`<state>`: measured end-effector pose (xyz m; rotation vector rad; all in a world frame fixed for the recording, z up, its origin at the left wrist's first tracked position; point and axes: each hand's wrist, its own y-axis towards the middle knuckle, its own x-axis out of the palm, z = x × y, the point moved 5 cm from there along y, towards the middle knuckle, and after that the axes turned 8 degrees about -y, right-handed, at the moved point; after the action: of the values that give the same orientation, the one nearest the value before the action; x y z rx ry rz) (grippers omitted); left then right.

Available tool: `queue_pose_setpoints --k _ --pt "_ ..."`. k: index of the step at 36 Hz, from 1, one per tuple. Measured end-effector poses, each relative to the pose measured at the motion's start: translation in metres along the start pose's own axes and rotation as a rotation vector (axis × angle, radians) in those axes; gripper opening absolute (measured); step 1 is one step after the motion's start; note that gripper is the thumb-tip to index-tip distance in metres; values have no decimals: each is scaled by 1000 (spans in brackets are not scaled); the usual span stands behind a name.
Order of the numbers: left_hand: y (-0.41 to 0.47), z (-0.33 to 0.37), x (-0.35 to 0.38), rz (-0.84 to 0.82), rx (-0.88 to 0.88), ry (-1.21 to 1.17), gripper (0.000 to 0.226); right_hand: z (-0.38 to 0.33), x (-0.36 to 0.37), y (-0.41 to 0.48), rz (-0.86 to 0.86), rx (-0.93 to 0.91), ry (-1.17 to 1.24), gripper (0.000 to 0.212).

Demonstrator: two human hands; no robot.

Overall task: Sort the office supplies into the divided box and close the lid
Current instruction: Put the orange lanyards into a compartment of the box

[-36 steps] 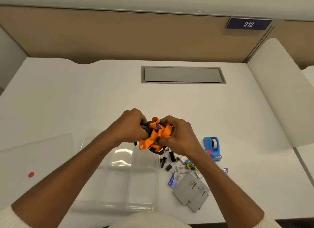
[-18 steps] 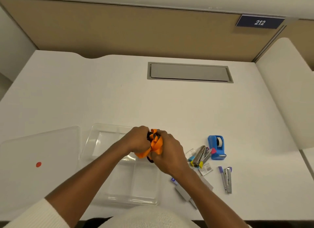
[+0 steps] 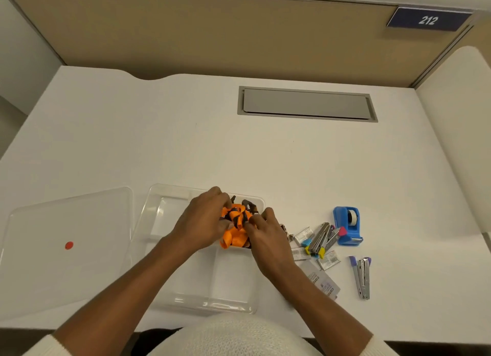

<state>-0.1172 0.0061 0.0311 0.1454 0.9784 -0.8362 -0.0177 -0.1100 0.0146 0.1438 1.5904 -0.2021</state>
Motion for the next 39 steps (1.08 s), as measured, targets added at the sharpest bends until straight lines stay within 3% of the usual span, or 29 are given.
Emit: queue_pose_setpoints --k 4,8,11,16,19,22,29,33,36,39 --pt "-4 -8 12 -98 27 -32 38 4 10 4 -104 -8 72 19" --pt "-11 -14 20 -230 64 -4 62 8 3 3 -146 -43 165 45" --pt "-13 -13 27 -312 86 32 75 13 -1 0 -121 -41 226 50" --pt "-6 -6 27 -210 115 123 35 9 5 -5 -98 -143 105 37" --pt "2 2 24 -166 88 82 25 4 6 -9 -23 -215 25 27" --pt "7 9 27 -111 68 39 14 -3 6 -12 36 -275 -41 30" --pt "4 13 48 -91 142 45 23 3 -7 -16 48 -191 -31 21" --pt "11 9 37 -160 101 12 10 10 -12 -22 78 -123 30 17" --pt "11 5 22 -190 104 -46 23 11 -23 -24 152 -170 185 14" --pt "13 0 6 -97 67 -119 26 5 -19 -24 120 -229 195 19"
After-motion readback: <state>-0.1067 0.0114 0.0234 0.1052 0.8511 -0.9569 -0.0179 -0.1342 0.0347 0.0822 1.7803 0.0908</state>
